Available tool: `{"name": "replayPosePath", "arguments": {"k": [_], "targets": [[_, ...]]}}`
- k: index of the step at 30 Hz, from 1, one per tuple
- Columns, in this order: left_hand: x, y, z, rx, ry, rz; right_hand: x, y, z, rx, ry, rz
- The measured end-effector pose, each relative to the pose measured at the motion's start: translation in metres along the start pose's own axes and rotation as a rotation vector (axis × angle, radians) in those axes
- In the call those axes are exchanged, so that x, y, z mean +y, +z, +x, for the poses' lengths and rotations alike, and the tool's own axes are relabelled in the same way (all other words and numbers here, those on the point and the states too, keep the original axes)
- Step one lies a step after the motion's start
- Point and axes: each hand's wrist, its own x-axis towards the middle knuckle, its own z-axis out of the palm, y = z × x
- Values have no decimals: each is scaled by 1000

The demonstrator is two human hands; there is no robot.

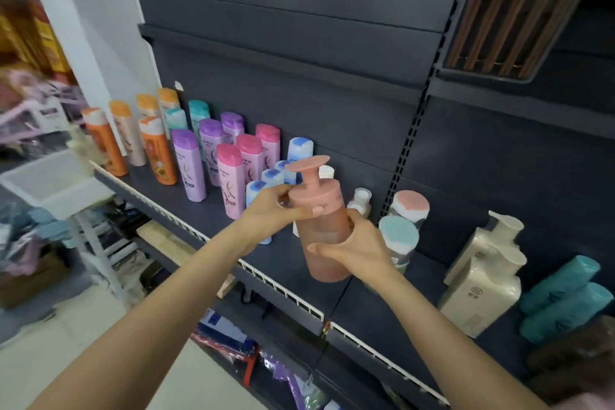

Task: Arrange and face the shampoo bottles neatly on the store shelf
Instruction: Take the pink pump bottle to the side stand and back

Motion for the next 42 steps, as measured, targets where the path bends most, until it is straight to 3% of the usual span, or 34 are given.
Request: {"name": "replayPosePath", "arguments": {"k": [7,14,24,42], "targets": [[-31,-85,-15,137,-41,-99,-43,82,35,-115,-58,5],[-78,-239,-22,290,-20,-72,-125,214,85,-249,-127,45],[-148,-428,-19,480,-144,-154,-217,398,159,-401,-156,30],[-266,-709,109,643,-316,-219,-327,662,385,-630,-210,-82]]}}
